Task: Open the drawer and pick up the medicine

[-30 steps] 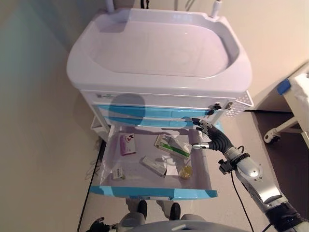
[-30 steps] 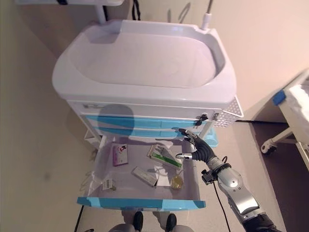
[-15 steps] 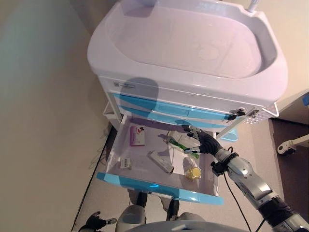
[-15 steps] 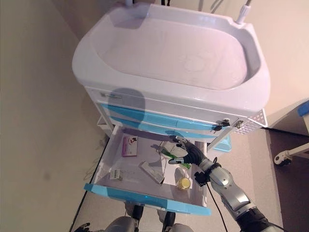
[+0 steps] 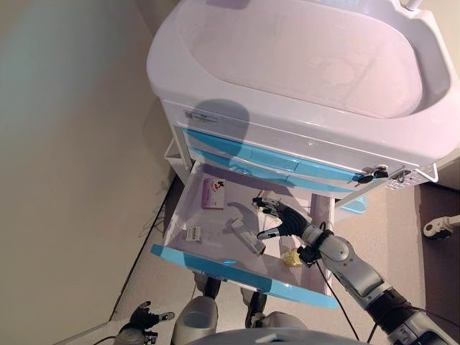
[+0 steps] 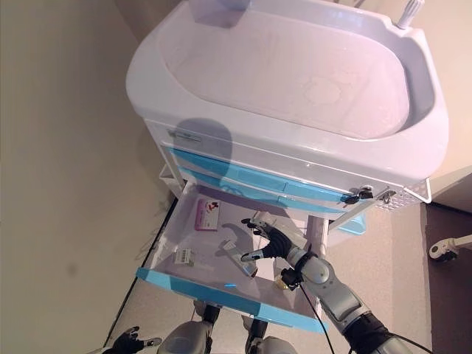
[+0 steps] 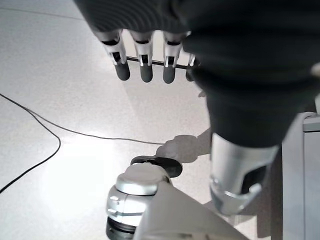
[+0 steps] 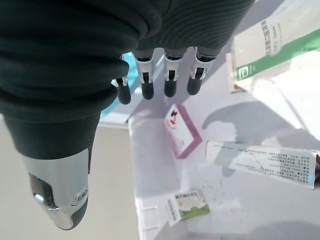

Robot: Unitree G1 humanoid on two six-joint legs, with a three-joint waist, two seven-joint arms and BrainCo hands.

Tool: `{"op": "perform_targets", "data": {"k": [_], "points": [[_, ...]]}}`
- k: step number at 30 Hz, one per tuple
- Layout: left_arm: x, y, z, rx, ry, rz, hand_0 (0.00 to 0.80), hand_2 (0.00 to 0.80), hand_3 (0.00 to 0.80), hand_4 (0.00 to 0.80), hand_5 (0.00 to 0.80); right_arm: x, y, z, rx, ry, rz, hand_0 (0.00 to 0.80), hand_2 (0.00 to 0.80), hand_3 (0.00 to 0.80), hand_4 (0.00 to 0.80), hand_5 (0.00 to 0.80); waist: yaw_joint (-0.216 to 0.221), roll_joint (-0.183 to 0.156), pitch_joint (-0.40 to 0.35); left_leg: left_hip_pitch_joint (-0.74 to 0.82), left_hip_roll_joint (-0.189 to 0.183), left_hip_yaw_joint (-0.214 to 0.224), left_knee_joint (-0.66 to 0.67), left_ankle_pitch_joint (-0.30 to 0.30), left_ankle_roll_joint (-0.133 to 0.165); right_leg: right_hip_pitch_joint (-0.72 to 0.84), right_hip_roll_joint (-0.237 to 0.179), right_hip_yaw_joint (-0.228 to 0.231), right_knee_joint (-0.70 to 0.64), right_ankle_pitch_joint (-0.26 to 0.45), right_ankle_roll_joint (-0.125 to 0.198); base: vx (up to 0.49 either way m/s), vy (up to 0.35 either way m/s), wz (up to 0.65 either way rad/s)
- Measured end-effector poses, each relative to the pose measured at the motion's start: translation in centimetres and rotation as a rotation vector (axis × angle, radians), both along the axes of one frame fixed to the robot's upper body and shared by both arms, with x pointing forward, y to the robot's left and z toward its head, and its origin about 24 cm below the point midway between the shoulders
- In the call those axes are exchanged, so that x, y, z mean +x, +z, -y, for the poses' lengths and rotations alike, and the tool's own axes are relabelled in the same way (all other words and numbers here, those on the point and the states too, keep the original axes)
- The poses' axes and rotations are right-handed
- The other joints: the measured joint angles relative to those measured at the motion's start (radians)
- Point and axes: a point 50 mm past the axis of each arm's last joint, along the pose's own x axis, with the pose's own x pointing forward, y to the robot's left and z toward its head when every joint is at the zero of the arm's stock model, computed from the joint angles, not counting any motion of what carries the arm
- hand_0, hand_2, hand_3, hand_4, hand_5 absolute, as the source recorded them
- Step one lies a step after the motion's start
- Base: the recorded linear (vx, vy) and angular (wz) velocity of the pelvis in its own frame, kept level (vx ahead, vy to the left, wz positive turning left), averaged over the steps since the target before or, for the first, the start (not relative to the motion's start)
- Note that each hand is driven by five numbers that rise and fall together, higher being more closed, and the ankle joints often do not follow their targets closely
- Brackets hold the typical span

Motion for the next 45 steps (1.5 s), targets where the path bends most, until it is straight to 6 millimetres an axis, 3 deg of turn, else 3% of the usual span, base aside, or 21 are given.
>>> {"op": "perform_targets", "data": {"k": [6, 21, 45], "points": [[0.8, 0.1, 0.3, 0.003, -0.025, 0.018, 0.0, 0.0, 0.0, 0.0, 0.0, -0.1, -0.3, -0.4, -0.031, 0.013, 0.002, 0.0, 0.0, 0.0, 0.0, 0.0, -0.003, -0.002, 0.001, 0.001, 0.0, 0.006, 0.0, 0.0, 0.0, -0.002, -0.001, 0.005, 0.003, 0.0, 0.0, -0.002, 0.003, -0.01], [1.3, 0.2, 0.4, 0.032, -0.029, 0.018, 0.0, 0.0, 0.0, 0.0, 0.0, 0.3, -4.4, -2.6, -0.147, -0.057, -0.095, 0.0, 0.0, 0.0, 0.0, 0.0, -0.023, -0.008, 0.009, 0.002, 0.007, 0.039, -0.002, 0.0, 0.0, -0.024, 0.003, 0.042, 0.018, 0.001, 0.001, -0.003, 0.012, -0.07], [3.0, 0.4, 1.3, 0.064, -0.068, 0.053, 0.0, 0.0, 0.0, 0.0, 0.0, 1.7, -7.1, -4.1, -0.34, -0.133, -0.117, 0.0, 0.0, 0.0, 0.0, 0.0, -0.022, 0.034, 0.054, -0.015, 0.012, 0.051, -0.001, 0.0, 0.0, -0.048, 0.007, 0.054, 0.024, 0.005, -0.004, -0.002, 0.002, -0.01]]}}
